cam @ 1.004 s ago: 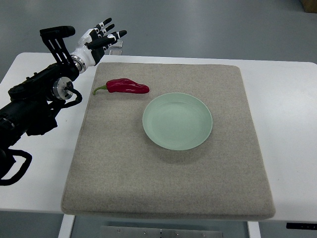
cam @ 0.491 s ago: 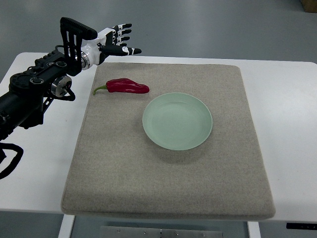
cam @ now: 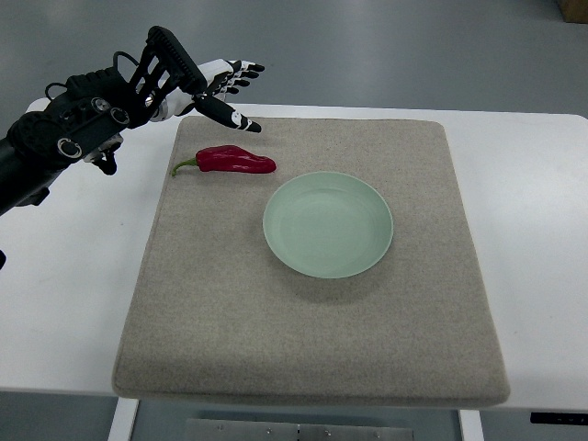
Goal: Place red pepper on plate with left hand
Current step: 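Move the open left hand over the red pepper, then lower the left hand and close fingers around the red pepper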
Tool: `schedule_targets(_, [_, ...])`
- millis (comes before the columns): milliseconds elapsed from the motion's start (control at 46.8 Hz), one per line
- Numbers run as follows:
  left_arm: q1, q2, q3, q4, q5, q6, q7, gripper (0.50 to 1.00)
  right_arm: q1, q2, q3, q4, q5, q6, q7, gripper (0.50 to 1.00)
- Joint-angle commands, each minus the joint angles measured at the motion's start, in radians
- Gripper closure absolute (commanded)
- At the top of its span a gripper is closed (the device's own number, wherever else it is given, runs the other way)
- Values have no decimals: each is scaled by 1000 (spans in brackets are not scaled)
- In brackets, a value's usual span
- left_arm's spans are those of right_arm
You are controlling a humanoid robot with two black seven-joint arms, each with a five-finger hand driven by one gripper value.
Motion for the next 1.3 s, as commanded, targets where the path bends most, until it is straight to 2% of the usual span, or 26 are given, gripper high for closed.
schedule_targets(0, [-13, 16, 67, -28, 4, -18, -1, 514, 0, 0, 0, 1, 0, 0, 0, 572])
schedule_targets(320, [-19, 28, 113, -64, 243, -18, -7, 525, 0, 0, 0, 1, 0, 0, 0, 572])
schedule_targets(683, [-13, 17, 111, -64, 487, 24, -27, 553, 0, 0, 0, 0, 0, 0, 0, 572])
schedule_targets(961, [-13, 8, 111, -68, 506, 40, -27, 536, 0, 0, 0, 0, 0, 0, 0, 572])
schedule_targets(1132, [-11, 8, 116, -67, 513, 39, -27, 566, 0, 0, 0, 1, 0, 0, 0, 572])
schedule_targets(1175, [-11, 8, 116, -67, 519, 39, -27, 598, 0, 0, 0, 0, 0, 0, 0, 572])
schedule_targets(1282, [-11, 8, 116, -67, 530, 39, -27, 636, 0, 0, 0, 1, 0, 0, 0, 572])
